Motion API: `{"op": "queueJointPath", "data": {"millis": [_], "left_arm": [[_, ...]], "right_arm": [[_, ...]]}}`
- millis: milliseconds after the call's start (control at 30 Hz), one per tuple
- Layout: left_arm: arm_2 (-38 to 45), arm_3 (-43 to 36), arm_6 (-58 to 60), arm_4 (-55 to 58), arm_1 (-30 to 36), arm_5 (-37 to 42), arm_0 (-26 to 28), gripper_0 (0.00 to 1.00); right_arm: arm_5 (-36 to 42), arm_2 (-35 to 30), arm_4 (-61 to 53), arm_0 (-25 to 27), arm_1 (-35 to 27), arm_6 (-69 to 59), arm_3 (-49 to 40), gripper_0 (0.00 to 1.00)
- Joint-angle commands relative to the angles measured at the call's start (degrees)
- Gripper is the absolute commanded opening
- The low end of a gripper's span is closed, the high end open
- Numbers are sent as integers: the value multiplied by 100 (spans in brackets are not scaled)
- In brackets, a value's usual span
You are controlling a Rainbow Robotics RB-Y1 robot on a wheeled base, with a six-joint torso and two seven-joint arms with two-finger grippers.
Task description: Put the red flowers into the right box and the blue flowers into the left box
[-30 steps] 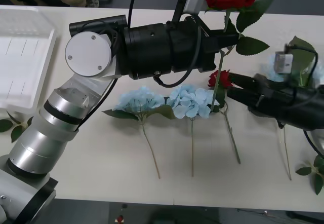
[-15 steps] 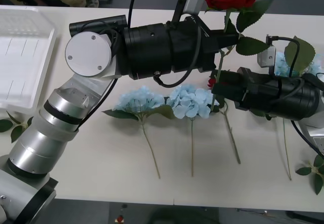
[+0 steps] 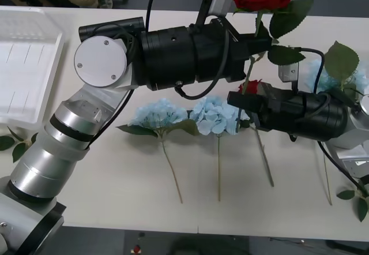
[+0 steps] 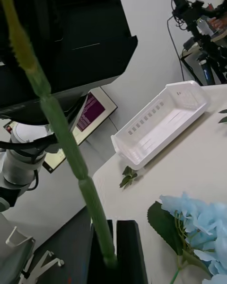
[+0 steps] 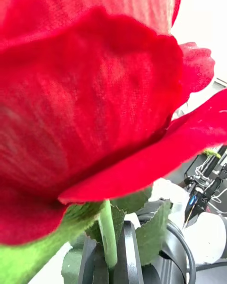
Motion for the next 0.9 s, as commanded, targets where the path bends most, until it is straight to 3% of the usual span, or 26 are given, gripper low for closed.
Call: {"op": "queueJointPath", "data": {"millis": [33,67,100,133,167,233,667,900], "left_arm": [[62,-186,-258,41,-19,-39,54,0],[62,-186,-258,41,-19,-39,54,4],[62,-186,-258,41,-19,-39,54,19],[62,-186,-258,41,-19,-39,54,56],[62,-186,-258,41,-19,-39,54,84],[62,-186,-258,41,-19,-39,54,100],[62,-186,-258,41,-19,-39,54,100],[62,-186,-258,41,-19,-39,54,100]], "right_arm": [[-121,67,4,-206,10,135,-190,0],[-130,67,13,-214,10,135,-190,0],[-130,67,13,-214,10,135,-190,0],[-147,67,22,-223,1,135,-190,0],[-156,67,22,-223,-8,135,-190,0],[-174,58,22,-232,-25,135,-190,0],[-226,23,22,-223,-289,135,-173,0],[-191,5,39,-3,-816,135,-164,0]]}}
